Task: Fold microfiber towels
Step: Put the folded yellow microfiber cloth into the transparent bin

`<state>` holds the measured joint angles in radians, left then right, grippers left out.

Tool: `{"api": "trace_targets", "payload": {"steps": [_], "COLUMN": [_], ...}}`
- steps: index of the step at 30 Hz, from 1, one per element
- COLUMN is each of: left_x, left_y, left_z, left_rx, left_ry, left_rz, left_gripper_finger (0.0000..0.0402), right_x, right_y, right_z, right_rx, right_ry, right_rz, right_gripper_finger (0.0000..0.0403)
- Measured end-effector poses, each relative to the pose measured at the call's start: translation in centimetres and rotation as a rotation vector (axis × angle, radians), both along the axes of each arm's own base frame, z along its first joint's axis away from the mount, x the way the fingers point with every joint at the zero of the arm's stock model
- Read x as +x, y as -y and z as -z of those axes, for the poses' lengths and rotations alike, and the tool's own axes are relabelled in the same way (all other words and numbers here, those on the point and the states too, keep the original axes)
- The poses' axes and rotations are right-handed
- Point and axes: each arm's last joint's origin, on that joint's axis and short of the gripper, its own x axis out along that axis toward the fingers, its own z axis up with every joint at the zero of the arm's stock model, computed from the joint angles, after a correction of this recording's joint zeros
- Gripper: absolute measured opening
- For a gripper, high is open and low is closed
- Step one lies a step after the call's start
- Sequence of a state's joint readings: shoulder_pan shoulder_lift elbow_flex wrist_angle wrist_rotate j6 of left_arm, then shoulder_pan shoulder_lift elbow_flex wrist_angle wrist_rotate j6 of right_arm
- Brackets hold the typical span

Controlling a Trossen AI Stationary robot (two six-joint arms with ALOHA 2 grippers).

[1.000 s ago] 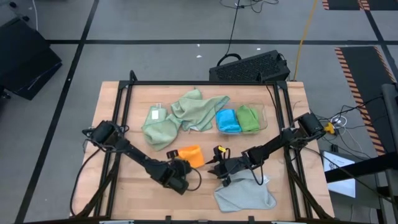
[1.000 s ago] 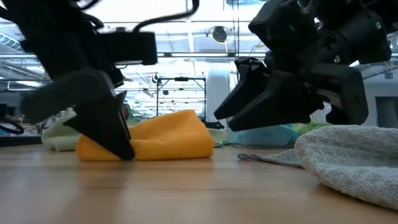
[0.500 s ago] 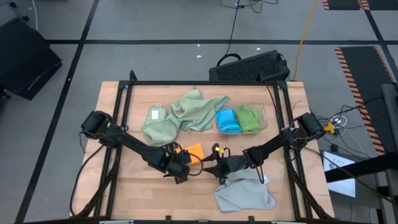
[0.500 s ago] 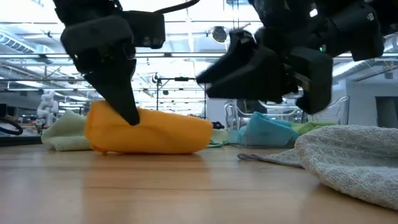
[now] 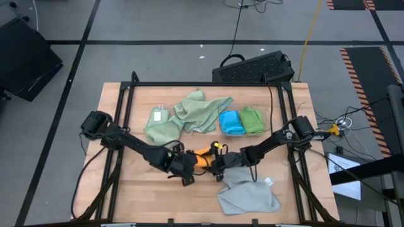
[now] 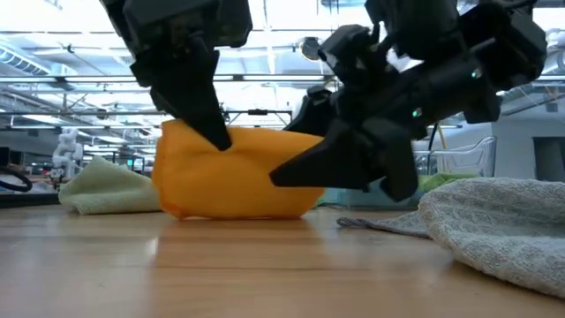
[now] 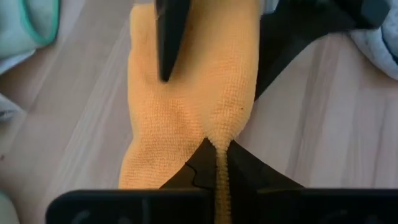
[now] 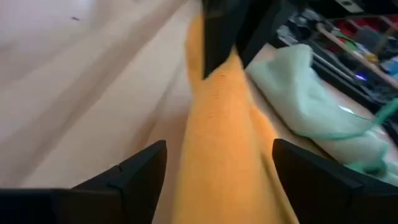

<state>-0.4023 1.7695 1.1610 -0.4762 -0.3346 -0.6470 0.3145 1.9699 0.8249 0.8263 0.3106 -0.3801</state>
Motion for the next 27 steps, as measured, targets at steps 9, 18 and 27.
{"api": "trace_targets", "payload": {"steps": [9,18,27], "left_x": [0.2,0.4,-1.8], "left_y": [0.0,0.1,-1.0], "left_z": [-0.2,-0.4,-5.0], "left_rx": [0.029,0.066,0.318], "left_ry": [0.017,0.068,0.184], "left_rz": [0.049,0.020,-0.058], "left_gripper_finger": [0.0017,0.0125,0.0222], "right_x": [0.3,-0.8,-4.3], "right_y": [0.4,0.9,3.9], "right_z": [-0.4,-3.2,-10.4], "right_rx": [-0.074,-0.143,-0.354], "right_ry": [-0.006,-0.080,-0.138], "right_rz": [0.066,0.060,0.215], "right_gripper_finger": [0.0118,0.0022,0.0011]}}
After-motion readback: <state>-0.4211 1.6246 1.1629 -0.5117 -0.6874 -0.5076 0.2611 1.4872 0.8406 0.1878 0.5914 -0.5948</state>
